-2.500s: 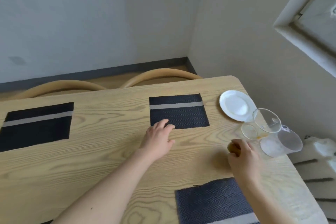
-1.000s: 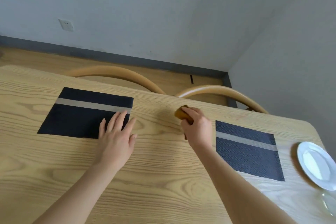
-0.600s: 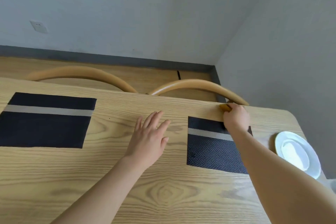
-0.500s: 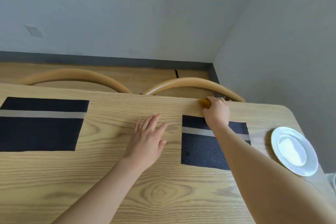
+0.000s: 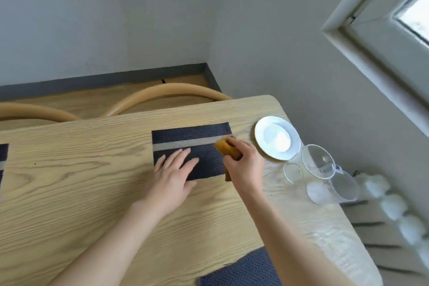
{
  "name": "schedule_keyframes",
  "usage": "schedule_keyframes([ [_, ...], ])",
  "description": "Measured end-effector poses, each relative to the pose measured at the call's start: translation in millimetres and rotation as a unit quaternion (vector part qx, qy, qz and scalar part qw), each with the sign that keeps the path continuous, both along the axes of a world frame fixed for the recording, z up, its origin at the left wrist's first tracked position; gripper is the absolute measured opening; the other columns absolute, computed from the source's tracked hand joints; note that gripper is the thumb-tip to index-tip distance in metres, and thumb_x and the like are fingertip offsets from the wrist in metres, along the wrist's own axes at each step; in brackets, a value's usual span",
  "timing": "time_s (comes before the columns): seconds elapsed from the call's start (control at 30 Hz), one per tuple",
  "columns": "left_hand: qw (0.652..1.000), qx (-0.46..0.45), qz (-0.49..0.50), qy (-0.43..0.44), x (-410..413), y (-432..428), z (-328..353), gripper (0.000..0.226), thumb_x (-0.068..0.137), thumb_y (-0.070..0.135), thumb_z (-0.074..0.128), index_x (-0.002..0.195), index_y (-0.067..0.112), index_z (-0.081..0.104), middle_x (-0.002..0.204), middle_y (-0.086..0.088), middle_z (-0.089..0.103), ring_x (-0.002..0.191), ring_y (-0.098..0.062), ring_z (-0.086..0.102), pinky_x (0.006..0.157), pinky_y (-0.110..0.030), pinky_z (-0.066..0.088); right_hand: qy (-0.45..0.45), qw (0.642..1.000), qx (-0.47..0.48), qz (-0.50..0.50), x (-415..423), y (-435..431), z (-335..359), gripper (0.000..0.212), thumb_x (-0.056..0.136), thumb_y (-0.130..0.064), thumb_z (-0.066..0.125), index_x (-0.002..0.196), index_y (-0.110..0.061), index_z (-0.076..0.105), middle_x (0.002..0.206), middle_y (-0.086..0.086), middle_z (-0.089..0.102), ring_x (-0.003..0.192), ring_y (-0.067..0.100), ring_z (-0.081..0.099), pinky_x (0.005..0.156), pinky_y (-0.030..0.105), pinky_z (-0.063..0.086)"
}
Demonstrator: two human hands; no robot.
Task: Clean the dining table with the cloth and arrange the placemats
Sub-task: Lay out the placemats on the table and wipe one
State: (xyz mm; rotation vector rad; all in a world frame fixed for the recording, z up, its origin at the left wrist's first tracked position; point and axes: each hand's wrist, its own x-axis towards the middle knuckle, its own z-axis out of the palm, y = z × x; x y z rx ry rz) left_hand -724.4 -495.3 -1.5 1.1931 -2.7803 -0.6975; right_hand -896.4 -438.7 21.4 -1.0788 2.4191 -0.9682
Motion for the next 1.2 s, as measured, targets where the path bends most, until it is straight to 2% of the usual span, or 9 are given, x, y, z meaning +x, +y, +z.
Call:
schedule_keyframes([
  [0.1,0.999,-0.002,-0.046,-0.016,-22.6,26.1,9.9,0.056,0.097,0.042,0.042,0.148,0.032,0.022,0.159,0.005,0.007,0.147,-0.013,0.003,0.119,-0.039,-0.001,0.004,0.998,0.01,-0.06,-23.7,54.0,3.5,0.047,0.071,-0.009,0.066,0.115,-0.024,0.07,0.116,-0.008,0.065,0.101,0.009,0.059,0.088,0.016,0.039],
  [0.23,0.995,-0.006,-0.096,-0.03,-53.5,64.9,26.7,0.058,0.098,0.042,0.038,0.15,0.031,0.014,0.16,0.004,0.001,0.147,-0.014,-0.001,0.117,-0.038,-0.006,0.002,0.996,0.017,-0.091,-48.4,114.9,4.1,0.045,0.073,-0.008,0.063,0.115,-0.024,0.069,0.117,-0.009,0.063,0.105,0.012,0.057,0.094,0.027,0.045],
  [0.4,0.989,-0.006,-0.143,-0.042,-84.5,104.6,36.8,0.06,0.098,0.044,0.037,0.15,0.032,0.01,0.16,0.005,-0.003,0.147,-0.013,-0.002,0.119,-0.039,-0.005,0.004,0.986,0.062,-0.153,-91.3,197.8,-1.2,0.042,0.078,-0.008,0.062,0.117,-0.022,0.068,0.121,-0.008,0.06,0.109,0.011,0.054,0.091,0.02,0.034],
  [0.57,0.987,-0.014,-0.151,-0.062,-97.8,121.3,36.5,0.06,0.097,0.043,0.039,0.15,0.031,0.013,0.16,0.004,-0.001,0.147,-0.013,0.0,0.118,-0.038,-0.004,0.035,0.975,0.108,-0.188,-130.4,265.2,-8.9,0.041,0.077,-0.008,0.062,0.115,-0.022,0.068,0.121,-0.004,0.062,0.112,0.017,0.054,0.09,0.026,0.039],
  [0.67,0.986,-0.02,-0.149,-0.077,-101.3,126.8,34.6,0.059,0.097,0.043,0.039,0.149,0.03,0.015,0.16,0.002,0.0,0.147,-0.014,0.002,0.117,-0.038,-0.004,0.036,0.976,0.155,-0.147,-141.2,281.2,-17.9,0.047,0.081,-0.014,0.06,0.126,-0.025,0.062,0.14,-0.003,0.051,0.129,0.02,0.043,0.105,0.033,0.036],
  [0.73,0.986,-0.019,-0.142,-0.084,-102.8,129.2,32.4,0.059,0.097,0.043,0.04,0.149,0.03,0.016,0.16,0.002,0.001,0.147,-0.015,0.004,0.117,-0.038,-0.003,0.084,0.971,0.201,-0.102,-140.2,284.4,-27.9,0.05,0.085,-0.024,0.059,0.135,-0.025,0.055,0.151,0.001,0.039,0.141,0.024,0.03,0.115,0.039,0.028],
  [0.83,0.988,-0.011,-0.129,-0.089,-104.9,134.7,28.5,0.059,0.097,0.043,0.04,0.149,0.029,0.017,0.16,0.001,0.003,0.147,-0.016,0.005,0.119,-0.04,-0.002,0.169,0.953,0.246,-0.059,-130.8,288.4,-42.1,0.056,0.089,-0.034,0.057,0.142,-0.022,0.045,0.156,0.007,0.028,0.146,0.028,0.019,0.119,0.045,0.016],
  [0.97,0.99,-0.005,-0.112,-0.09,-98.6,140.3,27.9,0.059,0.097,0.042,0.041,0.149,0.029,0.017,0.16,0.002,0.004,0.147,-0.015,0.006,0.119,-0.04,0.001,0.25,0.949,0.192,-0.016,-118.1,274.6,-41.6,0.058,0.083,-0.027,0.068,0.137,-0.018,0.05,0.151,0.015,0.038,0.142,0.032,0.029,0.117,0.046,0.015],
  [1.2,0.993,-0.005,-0.039,-0.113,-35.7,151.3,36.5,0.06,0.096,0.04,0.044,0.149,0.029,0.019,0.159,0.002,0.007,0.146,-0.017,0.008,0.118,-0.04,0.001,0.227,0.955,0.104,0.16,-48.1,219.9,-36.4,0.05,0.077,-0.017,0.075,0.125,-0.018,0.061,0.139,0.014,0.053,0.13,0.033,0.048,0.107,0.05,0.039],
])
